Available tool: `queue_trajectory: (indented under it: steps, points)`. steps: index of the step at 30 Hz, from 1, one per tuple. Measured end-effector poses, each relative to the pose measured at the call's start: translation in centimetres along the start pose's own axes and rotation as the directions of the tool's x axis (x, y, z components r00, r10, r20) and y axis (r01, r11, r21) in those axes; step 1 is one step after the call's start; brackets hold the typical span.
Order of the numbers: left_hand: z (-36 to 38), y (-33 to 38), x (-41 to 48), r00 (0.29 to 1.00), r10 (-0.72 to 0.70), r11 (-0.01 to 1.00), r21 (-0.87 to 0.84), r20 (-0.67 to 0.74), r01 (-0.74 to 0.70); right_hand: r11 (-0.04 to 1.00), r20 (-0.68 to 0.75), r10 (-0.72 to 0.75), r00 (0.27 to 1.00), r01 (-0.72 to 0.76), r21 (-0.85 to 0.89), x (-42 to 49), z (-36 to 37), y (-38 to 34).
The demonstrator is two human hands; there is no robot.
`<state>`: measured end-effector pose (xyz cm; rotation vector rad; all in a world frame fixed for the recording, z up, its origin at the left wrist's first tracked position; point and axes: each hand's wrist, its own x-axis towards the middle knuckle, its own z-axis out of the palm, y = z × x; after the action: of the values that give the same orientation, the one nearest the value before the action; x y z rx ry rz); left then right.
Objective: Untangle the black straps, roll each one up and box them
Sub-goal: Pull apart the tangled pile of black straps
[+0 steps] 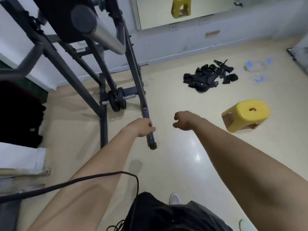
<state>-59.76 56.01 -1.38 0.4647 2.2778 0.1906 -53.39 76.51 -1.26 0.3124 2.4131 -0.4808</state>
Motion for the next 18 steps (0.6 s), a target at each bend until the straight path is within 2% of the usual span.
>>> queue_trajectory:
  steps: [9, 18]
  points:
    - [-8.5, 13.3, 14.8, 0.975, 0.209, 0.949, 0.228, 0.070, -0.220, 0.974, -0.119, 0.171, 0.978, -0.150, 0.168, 7.2, -10.1, 10.7]
    - [-13.3, 27.0, 26.6, 0.950, 0.275, 0.885, 0.347, 0.149, -0.311, 0.932, -0.173, 0.300, 0.938, -0.249, 0.263, 12.6, -19.2, 23.9]
